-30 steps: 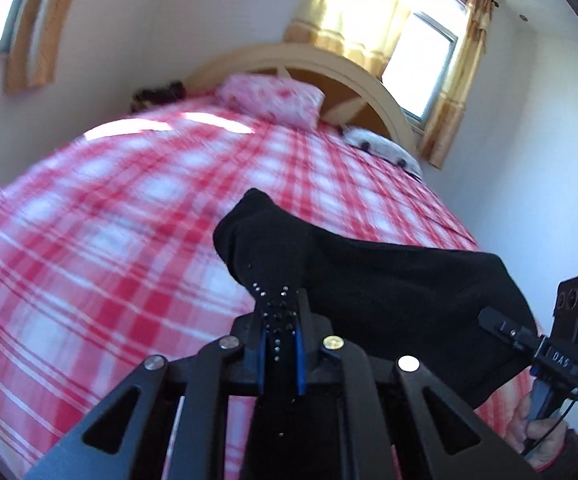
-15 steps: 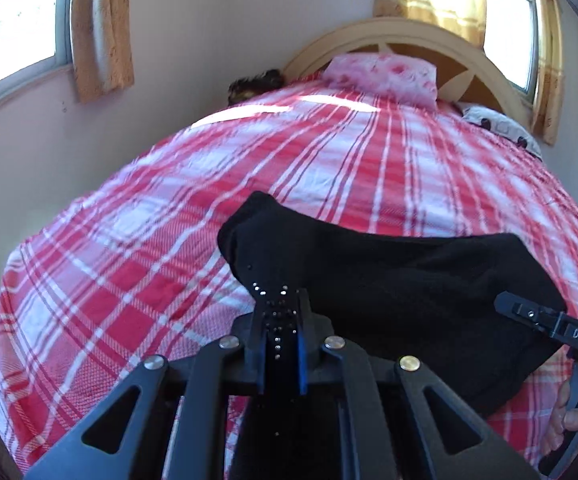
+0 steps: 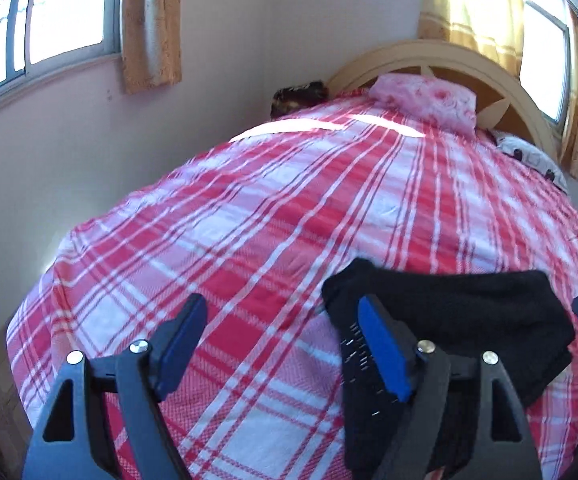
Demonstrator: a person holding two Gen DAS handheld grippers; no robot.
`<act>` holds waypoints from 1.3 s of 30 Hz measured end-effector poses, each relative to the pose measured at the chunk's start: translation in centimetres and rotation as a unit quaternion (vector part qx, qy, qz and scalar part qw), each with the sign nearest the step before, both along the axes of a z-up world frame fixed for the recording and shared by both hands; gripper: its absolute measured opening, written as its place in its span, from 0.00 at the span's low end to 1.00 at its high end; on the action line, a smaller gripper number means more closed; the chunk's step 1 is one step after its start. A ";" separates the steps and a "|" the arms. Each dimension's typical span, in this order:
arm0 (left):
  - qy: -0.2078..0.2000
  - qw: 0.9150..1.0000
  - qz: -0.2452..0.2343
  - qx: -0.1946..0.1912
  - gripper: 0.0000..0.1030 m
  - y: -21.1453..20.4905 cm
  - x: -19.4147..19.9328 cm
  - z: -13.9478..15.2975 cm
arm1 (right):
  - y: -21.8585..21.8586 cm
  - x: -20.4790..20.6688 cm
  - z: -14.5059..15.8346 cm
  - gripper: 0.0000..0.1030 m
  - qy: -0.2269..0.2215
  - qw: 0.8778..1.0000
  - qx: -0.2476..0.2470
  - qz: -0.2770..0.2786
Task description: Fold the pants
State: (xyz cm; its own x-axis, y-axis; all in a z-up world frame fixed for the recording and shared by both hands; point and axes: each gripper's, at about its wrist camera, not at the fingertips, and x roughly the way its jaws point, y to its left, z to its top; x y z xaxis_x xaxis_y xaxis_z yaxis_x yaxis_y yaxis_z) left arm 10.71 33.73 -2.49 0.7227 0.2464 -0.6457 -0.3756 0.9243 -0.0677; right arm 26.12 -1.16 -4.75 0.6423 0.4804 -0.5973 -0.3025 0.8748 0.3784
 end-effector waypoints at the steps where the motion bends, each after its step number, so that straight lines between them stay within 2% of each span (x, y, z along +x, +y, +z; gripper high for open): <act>1: -0.005 1.000 -0.011 0.002 0.78 -0.8 0.4 0.4 | 1.0 -0.6 1.2 0.48 -0.033 0.999 -0.034 0.008; 2: -0.007 1.000 -0.022 0.005 0.78 -1.6 0.9 0.4 | 2.2 -1.2 2.2 0.30 -0.062 0.996 -0.060 0.025; 4: -0.003 0.999 -0.038 0.019 0.77 -3.6 1.9 0.1 | 5.2 -2.0 3.5 0.18 -0.092 0.989 -0.098 0.068; 6: 0.009 0.999 -0.043 0.018 0.75 -5.0 2.6 -0.9 | 7.8 -1.1 3.5 0.18 -0.082 0.986 -0.110 0.093; 11: 0.078 0.997 -0.027 -0.002 0.76 -6.2 2.8 -5.4 | 10.3 2.0 -0.5 0.18 -0.029 0.986 -0.143 0.085; 14: 0.067 0.996 -0.013 -0.051 0.80 -4.9 1.6 -6.7 | 10.0 3.4 -2.4 0.18 -0.009 0.989 -0.124 0.081; 15: 0.068 0.996 -0.011 -0.054 0.81 -4.8 1.3 -6.7 | 9.9 3.6 -2.5 0.18 -0.008 0.991 -0.111 0.079; 17: 0.068 0.997 -0.007 -0.042 0.84 -5.1 1.0 -6.5 | 9.7 4.3 -2.7 0.18 -0.002 0.993 -0.089 0.078; 20: 0.072 0.997 -0.013 -0.028 0.84 -5.4 0.6 -5.7 | 9.6 4.7 -2.6 0.18 0.006 0.994 -0.071 0.087; 22: 0.065 0.998 -0.010 -0.020 0.84 -5.4 -0.1 -4.8 | 9.0 3.8 -1.3 0.18 0.010 0.995 -0.056 0.079; 25: 0.065 0.998 -0.002 0.007 0.84 -6.0 -0.7 -4.0 | 8.0 0.3 0.8 0.20 -0.035 0.996 -0.026 0.083; 26: 0.069 0.997 -0.005 0.017 0.84 -6.4 -0.7 -4.0 | 8.2 -0.6 1.0 0.23 -0.037 0.994 -0.036 0.094; 29: 0.082 0.996 -0.005 0.035 0.84 -7.1 -0.9 -4.6 | 9.5 -3.0 -0.5 0.24 -0.017 0.987 -0.122 0.107; 30: 0.084 0.996 -0.003 0.043 0.84 -7.3 -1.0 -4.8 | 9.4 -3.4 -1.1 0.24 -0.011 0.986 -0.127 0.108; 32: 0.081 0.995 -0.002 0.055 0.84 -7.5 -1.2 -5.1 | 8.5 -4.0 -2.3 0.24 -0.006 0.987 -0.111 0.113; 35: 0.082 0.995 -0.001 0.052 0.84 -7.4 -1.4 -4.8 | 7.2 -4.6 -2.4 0.24 -0.004 0.990 -0.082 0.111; 37: 0.079 0.996 0.000 0.047 0.84 -7.2 -1.9 -4.1 | 6.7 -4.7 -2.0 0.24 0.008 0.992 -0.069 0.107; 39: 0.069 0.997 0.000 0.043 0.84 -7.4 -2.6 -3.3 | 5.9 -5.9 -0.6 0.24 -0.003 0.995 -0.046 0.090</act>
State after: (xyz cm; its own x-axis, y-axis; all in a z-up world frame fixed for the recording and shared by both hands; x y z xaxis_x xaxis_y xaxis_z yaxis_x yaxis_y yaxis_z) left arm 8.12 26.37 -5.76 0.6279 0.3061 -0.7156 -0.3766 0.9241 0.0649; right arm 20.24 4.75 -5.40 0.5545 0.5315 -0.6403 -0.4596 0.8370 0.2968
